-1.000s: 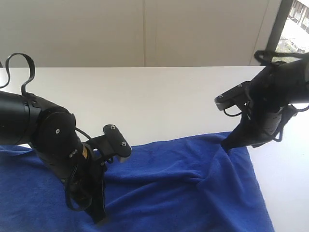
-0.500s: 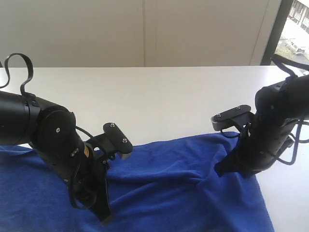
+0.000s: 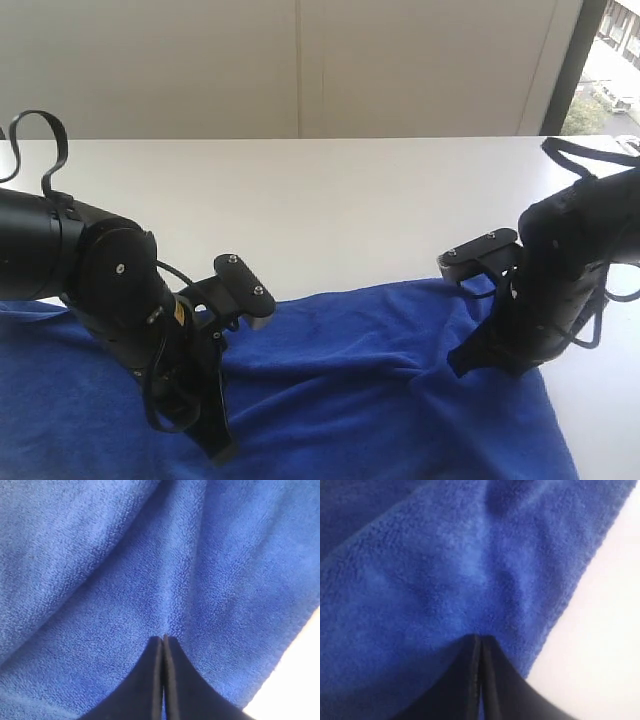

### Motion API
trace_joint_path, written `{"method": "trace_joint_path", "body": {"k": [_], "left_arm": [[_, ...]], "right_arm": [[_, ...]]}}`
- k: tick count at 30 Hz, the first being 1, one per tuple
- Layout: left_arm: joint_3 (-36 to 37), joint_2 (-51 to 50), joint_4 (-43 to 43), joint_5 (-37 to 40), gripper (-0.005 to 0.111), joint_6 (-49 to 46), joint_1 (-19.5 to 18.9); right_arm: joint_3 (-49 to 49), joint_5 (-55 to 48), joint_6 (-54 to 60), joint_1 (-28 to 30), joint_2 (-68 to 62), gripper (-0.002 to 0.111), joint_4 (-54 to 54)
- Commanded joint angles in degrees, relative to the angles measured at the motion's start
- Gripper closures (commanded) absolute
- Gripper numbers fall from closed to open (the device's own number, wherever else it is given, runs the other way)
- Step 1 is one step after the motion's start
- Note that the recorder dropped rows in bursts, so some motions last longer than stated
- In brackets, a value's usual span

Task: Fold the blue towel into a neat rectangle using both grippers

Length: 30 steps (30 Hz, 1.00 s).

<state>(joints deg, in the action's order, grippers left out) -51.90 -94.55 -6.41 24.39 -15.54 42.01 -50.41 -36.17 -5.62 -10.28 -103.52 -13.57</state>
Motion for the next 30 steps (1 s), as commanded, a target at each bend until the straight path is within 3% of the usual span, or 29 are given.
{"method": "trace_joint_path", "body": {"k": [1, 17, 23, 25, 27, 28, 29, 30], "left_arm": [[0.49, 0.17, -0.77, 0.62, 0.107, 0.36, 0.42], [0.36, 0.29, -0.77, 0.60, 0.107, -1.38, 0.42], [-7.70, 2.81, 7.99, 11.13, 0.107, 0.88, -0.50], [-11.41, 3.30, 11.23, 14.77, 0.107, 1.81, -1.76], [-14.53, 3.01, 17.85, 19.16, 0.107, 1.81, -4.91], [-14.78, 2.91, 21.78, 19.95, 0.107, 1.81, -8.31], [-14.78, 2.78, 22.32, 20.21, 0.107, 1.29, -10.30], [-14.78, 2.32, 20.30, 21.27, 0.107, -3.32, -14.45]], "right_arm": [[1.15, -5.30, -6.46, 0.42, -2.43, 0.108, -11.58], [0.79, -9.50, -13.90, 0.42, -2.21, 0.108, -22.69], [-0.44, -5.27, -14.06, 0.42, 3.46, 0.108, -20.26], [-0.44, -4.71, -14.06, 0.42, 6.57, 0.108, -19.87], [-0.44, -2.11, -12.71, 0.42, 11.37, 0.108, -17.15], [-0.33, 0.38, -10.89, -0.29, 14.97, 0.108, -12.98], [-0.33, 1.46, -6.52, -0.98, 16.57, 0.108, -9.65], [-0.33, 4.04, 5.62, -3.72, 19.28, 0.108, 3.15]]}}
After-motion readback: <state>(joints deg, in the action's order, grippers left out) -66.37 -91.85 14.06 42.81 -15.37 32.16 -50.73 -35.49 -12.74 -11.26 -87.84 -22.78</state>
